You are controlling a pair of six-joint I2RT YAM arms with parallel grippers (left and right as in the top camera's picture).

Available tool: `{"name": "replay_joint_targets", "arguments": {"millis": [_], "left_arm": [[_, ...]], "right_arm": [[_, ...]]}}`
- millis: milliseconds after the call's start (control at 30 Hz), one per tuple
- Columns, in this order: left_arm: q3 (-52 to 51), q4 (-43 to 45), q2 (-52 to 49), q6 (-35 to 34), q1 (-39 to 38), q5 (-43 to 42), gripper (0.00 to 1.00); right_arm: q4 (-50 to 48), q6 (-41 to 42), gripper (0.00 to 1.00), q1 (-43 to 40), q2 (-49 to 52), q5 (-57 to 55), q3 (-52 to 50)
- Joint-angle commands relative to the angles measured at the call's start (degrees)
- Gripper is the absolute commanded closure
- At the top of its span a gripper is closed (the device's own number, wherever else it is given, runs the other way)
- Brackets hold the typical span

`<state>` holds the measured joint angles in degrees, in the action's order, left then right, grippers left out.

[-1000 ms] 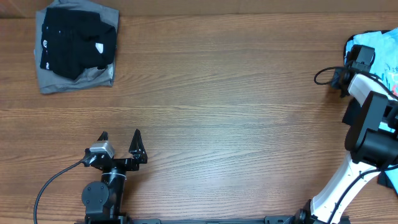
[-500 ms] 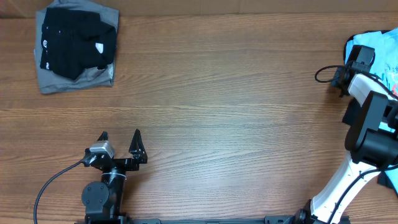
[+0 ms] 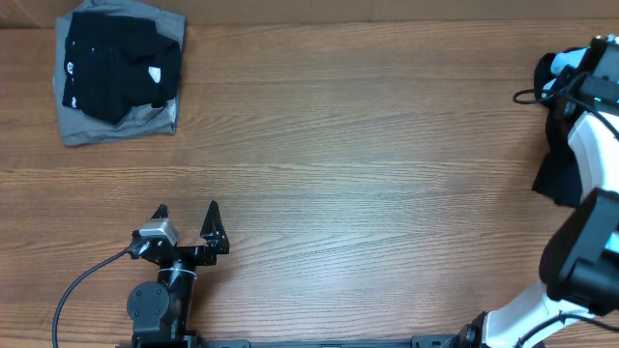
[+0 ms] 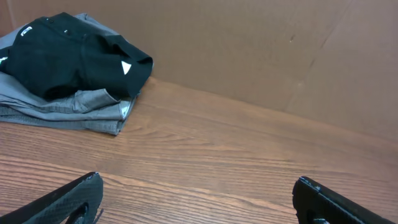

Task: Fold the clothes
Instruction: 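Grasp the light-blue T-shirt with the right gripper, then drag the T-shirt leftward to the table center with the right gripper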

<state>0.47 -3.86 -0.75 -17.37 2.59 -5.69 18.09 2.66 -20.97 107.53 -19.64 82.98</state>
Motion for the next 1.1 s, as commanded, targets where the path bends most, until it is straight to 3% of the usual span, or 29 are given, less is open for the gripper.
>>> {"name": "replay_joint_targets", "arguments": {"millis": [0,333,700,867,1067], "left_arm": [[-0.2,-0.17,0.5,1.31,-0.48,0.33,0.0],[-0.2,-0.17,0.5,1.31,-0.48,0.35,0.0],[-0.2,-0.17,0.5,1.31,-0.48,0.33,0.0],[-0.2,-0.17,0.5,1.31,-0.48,0.33,0.0],[-0.2,-0.17,0.5,1.31,-0.48,0.33,0.0]], "right_arm": [[1.88,0.59,0.96,0.96,-2.21,-0.2,0.79],[3.06,0.59,0.96,12.41,-4.5,5.09,0.79],[0.2,3.91,0.96,39.78,-6.71,16.15,0.79],[-0.13,9.97,0.96,52.3,-6.69,19.58,0.79],[-1.97,25.16,0.96,64.94,-4.81,26.62,0.72]]}}
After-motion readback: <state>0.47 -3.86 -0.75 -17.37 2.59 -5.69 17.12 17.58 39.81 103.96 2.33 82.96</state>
